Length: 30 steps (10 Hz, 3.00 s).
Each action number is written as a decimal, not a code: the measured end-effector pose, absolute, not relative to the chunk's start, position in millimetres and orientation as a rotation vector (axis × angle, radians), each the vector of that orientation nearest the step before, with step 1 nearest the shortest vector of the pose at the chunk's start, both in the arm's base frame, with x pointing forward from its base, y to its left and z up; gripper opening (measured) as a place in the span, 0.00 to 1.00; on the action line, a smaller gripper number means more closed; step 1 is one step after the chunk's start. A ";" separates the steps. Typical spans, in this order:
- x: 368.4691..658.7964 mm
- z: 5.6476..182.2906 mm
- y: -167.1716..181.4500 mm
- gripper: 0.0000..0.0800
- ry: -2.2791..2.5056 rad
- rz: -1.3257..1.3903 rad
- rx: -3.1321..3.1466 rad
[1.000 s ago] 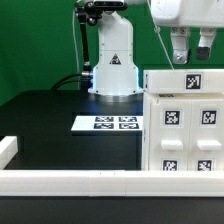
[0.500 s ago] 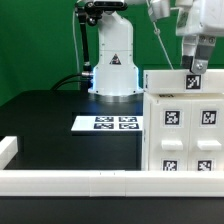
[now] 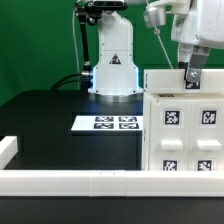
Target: Assemble cabinet
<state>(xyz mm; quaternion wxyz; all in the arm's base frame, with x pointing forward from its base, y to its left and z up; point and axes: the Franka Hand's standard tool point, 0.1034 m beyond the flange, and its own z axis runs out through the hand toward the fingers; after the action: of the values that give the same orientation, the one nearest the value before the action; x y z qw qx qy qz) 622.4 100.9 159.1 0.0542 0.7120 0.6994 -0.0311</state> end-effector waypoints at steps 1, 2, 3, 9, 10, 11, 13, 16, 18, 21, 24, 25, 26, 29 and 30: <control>622.4 159.2 100.8 0.69 2.124 -0.094 2.163; 622.3 159.1 100.9 0.69 2.100 -0.092 2.187; 622.2 159.0 100.9 0.69 2.020 -0.086 2.259; 618.3 158.4 98.6 0.69 0.947 -0.154 2.937; 618.1 158.5 99.6 0.69 0.841 -0.150 2.966; 618.1 158.5 99.9 0.69 0.787 -0.148 2.979; 617.9 159.2 102.3 0.69 0.557 -0.140 3.036; 617.4 158.5 104.2 0.69 -0.127 -0.143 3.149; 619.1 157.2 102.3 0.69 -0.477 -0.141 3.145; 621.6 157.8 103.3 0.69 -0.855 -0.146 3.083; 623.0 158.6 105.3 0.69 -1.100 -0.144 3.001; 624.9 159.3 106.0 0.69 -1.288 -0.136 2.932; 625.6 159.1 106.1 0.69 -1.494 -0.127 2.849; 630.2 157.1 105.2 0.69 -1.943 -0.067 2.624; 630.4 157.2 105.3 0.69 -1.999 -0.070 2.583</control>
Offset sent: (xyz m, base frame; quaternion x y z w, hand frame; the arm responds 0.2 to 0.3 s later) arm 0.0000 0.0000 0.0000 0.0000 0.0000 0.1296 0.9916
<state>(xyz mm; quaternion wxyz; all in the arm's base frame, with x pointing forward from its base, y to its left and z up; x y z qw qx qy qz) 630.4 105.3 157.2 -0.0625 0.7891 -0.6107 -0.0214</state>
